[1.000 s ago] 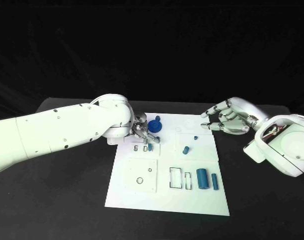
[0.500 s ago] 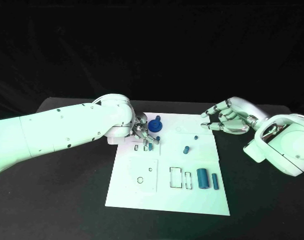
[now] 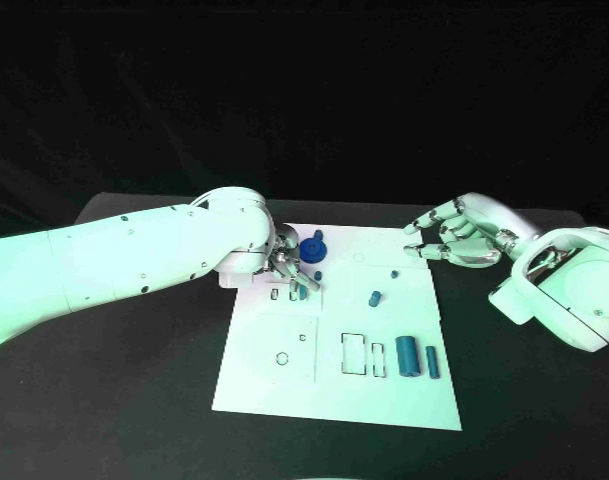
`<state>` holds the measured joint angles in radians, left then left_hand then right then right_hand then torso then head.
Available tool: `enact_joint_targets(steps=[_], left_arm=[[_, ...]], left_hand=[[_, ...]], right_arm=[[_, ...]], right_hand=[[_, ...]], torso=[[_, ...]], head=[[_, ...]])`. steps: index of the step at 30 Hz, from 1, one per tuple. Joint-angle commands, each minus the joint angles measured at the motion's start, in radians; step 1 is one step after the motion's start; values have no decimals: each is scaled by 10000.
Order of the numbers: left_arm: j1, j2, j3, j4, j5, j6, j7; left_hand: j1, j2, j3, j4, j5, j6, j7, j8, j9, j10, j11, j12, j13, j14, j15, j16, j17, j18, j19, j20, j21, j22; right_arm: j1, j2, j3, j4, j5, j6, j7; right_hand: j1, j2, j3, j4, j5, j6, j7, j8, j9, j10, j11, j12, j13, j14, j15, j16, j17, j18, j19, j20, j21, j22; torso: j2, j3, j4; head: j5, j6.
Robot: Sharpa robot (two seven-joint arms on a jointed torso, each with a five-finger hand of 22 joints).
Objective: Assemble the parts on the task board
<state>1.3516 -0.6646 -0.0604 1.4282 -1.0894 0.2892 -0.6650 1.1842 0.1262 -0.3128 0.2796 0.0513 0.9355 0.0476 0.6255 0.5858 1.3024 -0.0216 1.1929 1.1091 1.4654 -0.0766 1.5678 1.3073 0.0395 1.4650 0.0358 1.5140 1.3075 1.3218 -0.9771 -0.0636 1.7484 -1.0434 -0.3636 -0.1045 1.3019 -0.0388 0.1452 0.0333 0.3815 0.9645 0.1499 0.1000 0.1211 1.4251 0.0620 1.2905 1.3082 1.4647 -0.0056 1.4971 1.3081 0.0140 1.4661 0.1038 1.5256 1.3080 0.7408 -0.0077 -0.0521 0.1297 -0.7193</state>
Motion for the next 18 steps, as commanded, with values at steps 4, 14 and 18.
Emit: enact_joint_targets(steps=[4, 14, 18], left_arm=[[2, 16, -11, 7, 114, 223, -31], [0, 6, -19, 7, 119, 294, -35], [-1, 15, -20, 15, 183, 313, -36]], left_hand=[[120, -8, 3, -34, -40, -86, -18, 72, 17, 56, -9, 39, -5, 1054, -40, 30, 2635, -176, 580, -68, 39, 1661], [799, 265, 307, -341, -38, -178, -16, 146, 220, 35, -9, 9, -18, 1054, -42, 30, 2635, -175, 572, -66, 33, 1662], [994, 354, 429, -451, -37, -205, -12, 163, 287, 29, -7, -4, -24, 1054, -38, 30, 2635, -172, 565, -64, 26, 1653]], right_arm=[[2, 9, 4, -31, -23, 131, -56], [2, 46, 4, -68, -23, 189, -83], [2, 68, 4, -89, -23, 209, -91]], right_hand=[[57, -35, 33, 34, 37, 20, 16, -21, -9, -33, -4, -39, 703, 758, -56, -56, 1243, 110, 352, -51, -50, 1623], [77, -22, 53, 29, 45, 26, 16, -20, -9, -32, -5, -39, 702, 758, -57, -59, 1240, 111, 350, -52, -52, 1620], [77, -22, 53, 29, 45, 26, 16, -20, -9, -32, -5, -39, 702, 758, -57, -59, 1240, 111, 350, -52, -52, 1620]], torso=[[0, -5, 10], [4, -6, -6], [5, -9, -8]], head=[[12, -11], [51, -27], [53, -33]])
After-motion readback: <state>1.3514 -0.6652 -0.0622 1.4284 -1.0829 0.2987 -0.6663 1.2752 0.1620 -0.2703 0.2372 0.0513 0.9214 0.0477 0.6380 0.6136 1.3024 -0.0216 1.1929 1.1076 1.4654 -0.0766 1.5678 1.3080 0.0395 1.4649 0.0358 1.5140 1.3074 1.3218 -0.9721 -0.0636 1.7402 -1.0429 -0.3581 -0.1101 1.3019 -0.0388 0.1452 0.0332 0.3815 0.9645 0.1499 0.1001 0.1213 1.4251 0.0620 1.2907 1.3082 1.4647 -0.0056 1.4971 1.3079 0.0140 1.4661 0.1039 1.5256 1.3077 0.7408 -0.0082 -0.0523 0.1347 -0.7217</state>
